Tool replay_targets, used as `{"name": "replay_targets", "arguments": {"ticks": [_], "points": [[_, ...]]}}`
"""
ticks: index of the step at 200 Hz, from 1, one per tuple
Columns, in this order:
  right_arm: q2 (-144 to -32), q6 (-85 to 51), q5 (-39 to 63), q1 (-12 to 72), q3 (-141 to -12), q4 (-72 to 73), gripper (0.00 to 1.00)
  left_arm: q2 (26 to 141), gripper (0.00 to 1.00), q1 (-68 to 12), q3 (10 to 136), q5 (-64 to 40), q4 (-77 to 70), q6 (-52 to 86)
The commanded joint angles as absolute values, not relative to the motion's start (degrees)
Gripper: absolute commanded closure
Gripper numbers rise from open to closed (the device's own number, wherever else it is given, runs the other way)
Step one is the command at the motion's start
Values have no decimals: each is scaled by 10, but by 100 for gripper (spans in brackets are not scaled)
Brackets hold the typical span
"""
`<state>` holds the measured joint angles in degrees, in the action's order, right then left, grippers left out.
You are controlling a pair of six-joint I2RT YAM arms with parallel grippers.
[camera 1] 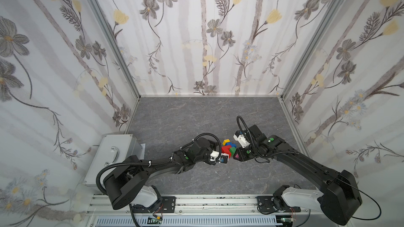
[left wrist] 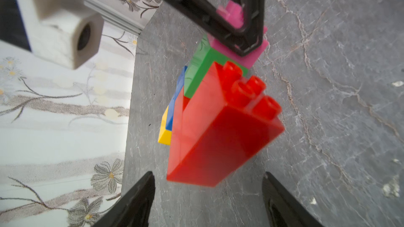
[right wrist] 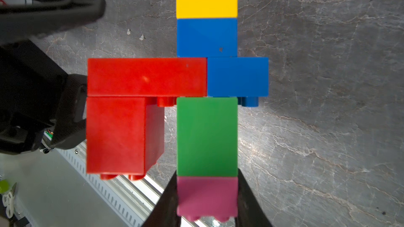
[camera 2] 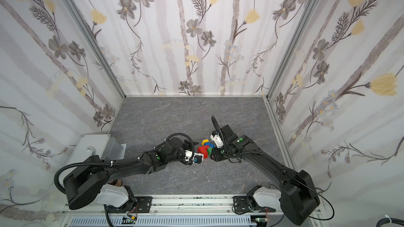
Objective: Assemble the number 4 with lego
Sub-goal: Pick up the lego brick from the center of the board, then place the lego brick at the center of the board.
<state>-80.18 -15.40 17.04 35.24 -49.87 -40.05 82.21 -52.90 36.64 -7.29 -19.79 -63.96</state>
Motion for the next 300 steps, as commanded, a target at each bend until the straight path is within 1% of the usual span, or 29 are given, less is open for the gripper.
{"name": "replay_targets", "arguments": {"ticks": [1, 28, 59, 98, 139, 163, 189, 210, 236, 259, 281, 300], "points": [[-806, -140, 199, 353, -503, -378, 72, 836, 30, -534, 380, -85, -220, -659], [-809, -136, 211, 354, -503, -373, 72, 843, 42, -537, 380, -93, -225, -655], [-811, -133, 220, 355, -503, -366, 72, 842, 59, -539, 382, -94, -218, -646], [-816, -133, 227, 359, -503, -364, 71, 835, 70, -543, 381, -96, -214, -640], [-811, -137, 225, 358, -505, -363, 68, 831, 75, -547, 377, -105, -201, -638], [-804, -137, 220, 356, -503, -368, 68, 825, 79, -550, 355, -92, -230, -642], [-807, -136, 219, 353, -504, -368, 65, 810, 80, -549, 344, -99, -232, -617], [-810, -129, 231, 352, -506, -371, 66, 804, 81, -549, 332, -98, -244, -589], [-798, -129, 234, 343, -502, -387, 69, 806, 83, -542, 294, -112, -343, -477], [-790, -136, 236, 337, -502, -409, 70, 838, 84, -542, 269, -115, -432, -395], [-801, -142, 260, 337, -506, -426, 69, 868, 84, -543, 264, -115, -492, -369], [-817, -151, 245, 333, -524, -459, 68, 887, 84, -544, 267, -128, -511, -365]]}}
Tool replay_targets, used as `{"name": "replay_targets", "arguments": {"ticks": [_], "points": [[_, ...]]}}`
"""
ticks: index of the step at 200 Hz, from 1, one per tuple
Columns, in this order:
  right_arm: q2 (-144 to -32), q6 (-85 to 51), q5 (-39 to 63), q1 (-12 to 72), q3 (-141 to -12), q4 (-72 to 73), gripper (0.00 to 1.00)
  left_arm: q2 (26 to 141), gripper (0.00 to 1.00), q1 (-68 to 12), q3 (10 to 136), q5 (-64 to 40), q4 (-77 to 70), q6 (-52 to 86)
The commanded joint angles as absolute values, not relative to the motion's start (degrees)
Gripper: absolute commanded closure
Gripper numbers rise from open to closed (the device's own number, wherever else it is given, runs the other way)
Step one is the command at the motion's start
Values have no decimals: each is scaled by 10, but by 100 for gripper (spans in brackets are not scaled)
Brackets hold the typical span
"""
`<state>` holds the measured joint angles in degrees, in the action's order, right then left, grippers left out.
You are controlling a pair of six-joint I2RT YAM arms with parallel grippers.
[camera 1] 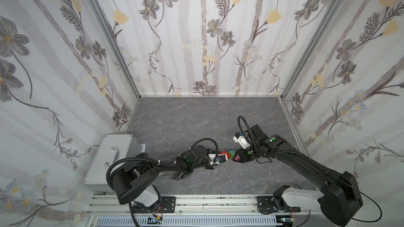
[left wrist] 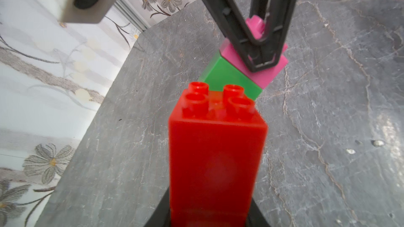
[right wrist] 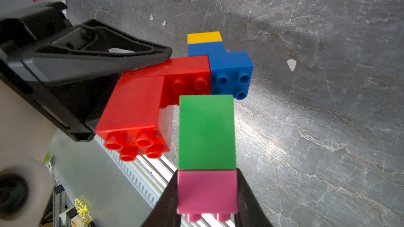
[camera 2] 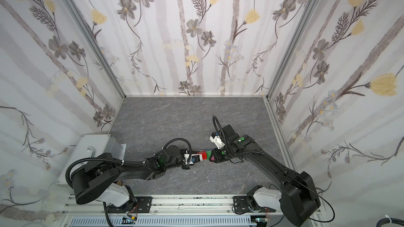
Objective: Assemble the number 4 with lego
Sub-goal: Place the lego brick at the center of the board.
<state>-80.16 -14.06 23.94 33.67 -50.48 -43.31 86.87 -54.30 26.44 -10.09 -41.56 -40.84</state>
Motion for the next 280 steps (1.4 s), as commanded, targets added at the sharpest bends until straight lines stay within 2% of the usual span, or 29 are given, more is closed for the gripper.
{"name": "replay_targets", "arguments": {"ticks": [1, 84, 103, 130, 157, 188, 227, 262, 280], "points": [[-819, -151, 244, 333, -525, -462, 68, 888, 84, -544, 267, -128, -512, -365], [-847, -150, 204, 263, -556, -591, 67, 1013, 84, -545, 233, -113, -705, -306], [-872, -160, 164, 246, -544, -613, 67, 1030, 84, -545, 220, -101, -741, -305], [-911, -157, 170, 241, -545, -614, 67, 1037, 84, -544, 204, -89, -768, -293], [-997, -146, 145, 241, -566, -641, 66, 1047, 84, -545, 192, -91, -789, -280], [-1045, -147, 135, 241, -606, -660, 62, 1057, 84, -544, 186, -87, -803, -270], [-1093, -150, 135, 241, -643, -661, 49, 1032, 83, -542, 175, -89, -776, -262], [-1110, -160, 108, 241, -687, -657, 49, 1021, 82, -542, 167, -86, -765, -253], [-1083, -179, 84, 241, -687, -628, 45, 1022, 82, -542, 162, -62, -783, -250]]}}
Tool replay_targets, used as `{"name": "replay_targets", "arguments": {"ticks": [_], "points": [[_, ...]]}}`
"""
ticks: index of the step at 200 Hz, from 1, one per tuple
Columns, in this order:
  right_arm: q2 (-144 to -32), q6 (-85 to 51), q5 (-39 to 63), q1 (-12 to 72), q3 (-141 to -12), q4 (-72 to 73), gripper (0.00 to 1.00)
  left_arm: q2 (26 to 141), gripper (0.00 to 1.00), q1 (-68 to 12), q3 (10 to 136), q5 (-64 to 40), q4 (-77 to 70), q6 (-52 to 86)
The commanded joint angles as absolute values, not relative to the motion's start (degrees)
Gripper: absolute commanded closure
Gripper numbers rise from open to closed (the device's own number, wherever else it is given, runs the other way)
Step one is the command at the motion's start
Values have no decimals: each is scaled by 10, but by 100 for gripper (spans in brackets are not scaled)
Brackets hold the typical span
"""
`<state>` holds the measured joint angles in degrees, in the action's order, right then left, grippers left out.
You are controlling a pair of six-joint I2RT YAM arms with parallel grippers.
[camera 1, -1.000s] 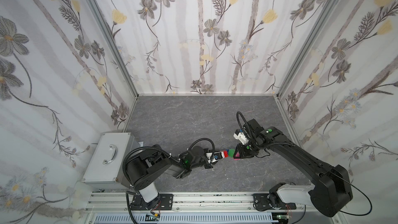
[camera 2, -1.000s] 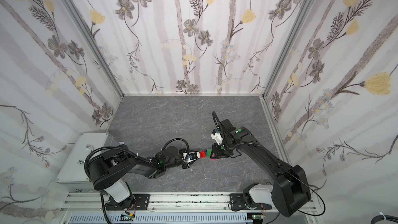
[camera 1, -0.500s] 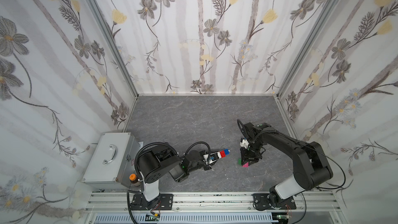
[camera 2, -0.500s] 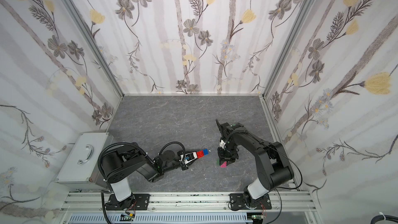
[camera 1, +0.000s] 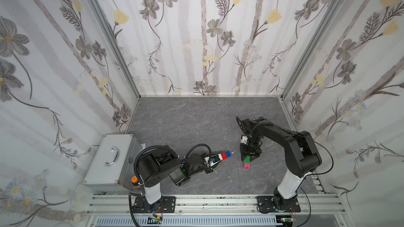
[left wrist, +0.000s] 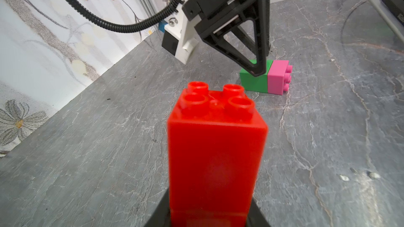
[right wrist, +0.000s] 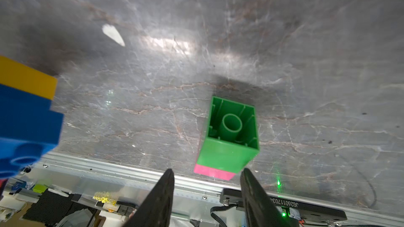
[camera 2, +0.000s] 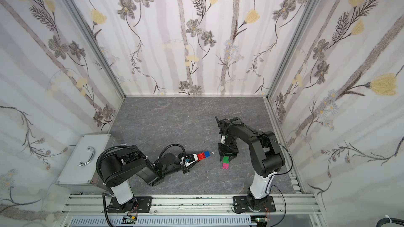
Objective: Assemble the number 4 with lego
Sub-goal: Place the lego brick at the center of the board.
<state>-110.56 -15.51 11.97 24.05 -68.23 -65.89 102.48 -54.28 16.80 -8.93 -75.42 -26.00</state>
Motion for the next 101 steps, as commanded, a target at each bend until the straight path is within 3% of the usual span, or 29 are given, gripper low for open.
{"name": "replay_targets", "arguments": {"ticks": [1, 26, 49, 61, 101], "points": [[-1081, -181, 82, 241, -686, -625, 45, 1022, 82, -542, 162, -62, -784, -249], [-979, -238, 41, 245, -622, -515, 42, 1026, 82, -541, 163, -65, -790, -235], [-885, -272, 96, 258, -522, -411, 37, 1037, 80, -541, 167, -73, -797, -212], [-855, -290, 120, 283, -465, -364, 34, 1039, 78, -542, 167, -76, -797, -206], [-793, -376, 61, 346, -368, -266, 29, 1052, 75, -541, 167, -95, -780, -195]]}}
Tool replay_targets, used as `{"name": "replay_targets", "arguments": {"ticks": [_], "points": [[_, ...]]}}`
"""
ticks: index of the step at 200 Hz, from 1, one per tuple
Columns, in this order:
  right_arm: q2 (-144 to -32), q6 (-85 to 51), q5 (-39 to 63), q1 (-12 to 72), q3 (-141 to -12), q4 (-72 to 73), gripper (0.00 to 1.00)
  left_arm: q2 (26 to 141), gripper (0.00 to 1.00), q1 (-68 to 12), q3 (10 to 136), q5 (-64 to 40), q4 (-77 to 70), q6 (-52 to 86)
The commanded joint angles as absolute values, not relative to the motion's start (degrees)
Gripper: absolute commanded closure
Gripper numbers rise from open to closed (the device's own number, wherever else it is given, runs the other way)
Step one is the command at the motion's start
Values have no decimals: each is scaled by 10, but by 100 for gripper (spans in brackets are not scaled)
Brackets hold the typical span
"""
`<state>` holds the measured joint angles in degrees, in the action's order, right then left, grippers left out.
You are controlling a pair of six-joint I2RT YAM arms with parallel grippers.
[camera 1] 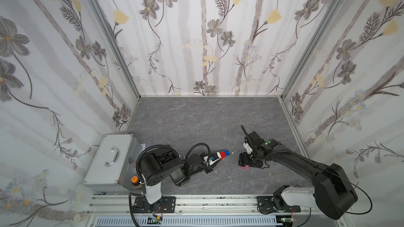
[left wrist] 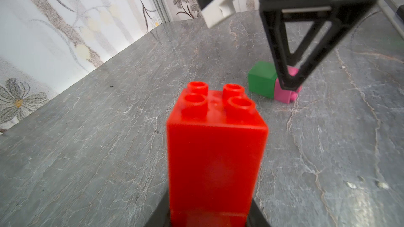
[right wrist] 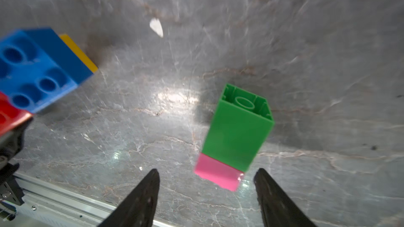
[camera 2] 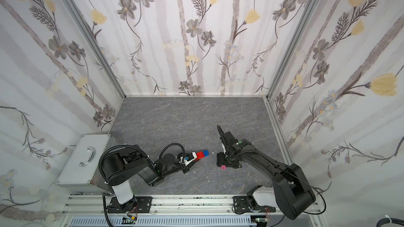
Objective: Assemble the number 4 with lego
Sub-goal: Place the lego brick at the center of the board, then adjust the lego brick at the center of the board, then place the lego brick at the center of the board.
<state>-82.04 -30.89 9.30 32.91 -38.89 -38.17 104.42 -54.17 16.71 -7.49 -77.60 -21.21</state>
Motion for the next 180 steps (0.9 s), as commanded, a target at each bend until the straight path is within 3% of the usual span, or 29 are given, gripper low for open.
{"name": "replay_targets", "arguments": {"ticks": [1, 35, 49, 112, 140, 180], "points": [[-791, -377, 60, 347, -367, -265, 29, 1052, 74, -542, 167, -96, -780, -195], [-757, -376, -17, 346, -372, -324, 27, 1059, 68, -542, 151, -80, -798, -177], [-750, -368, -12, 346, -368, -329, 26, 1063, 62, -541, 149, -82, -795, -177], [-764, -316, 30, 340, -377, -304, 22, 1059, 55, -542, 145, -74, -808, -181], [-785, -381, -43, 334, -371, -328, 37, 1050, 53, -541, 142, -73, -808, -185], [-776, -404, -17, 310, -352, -311, 52, 1046, 52, -541, 141, -75, -808, -192]]}}
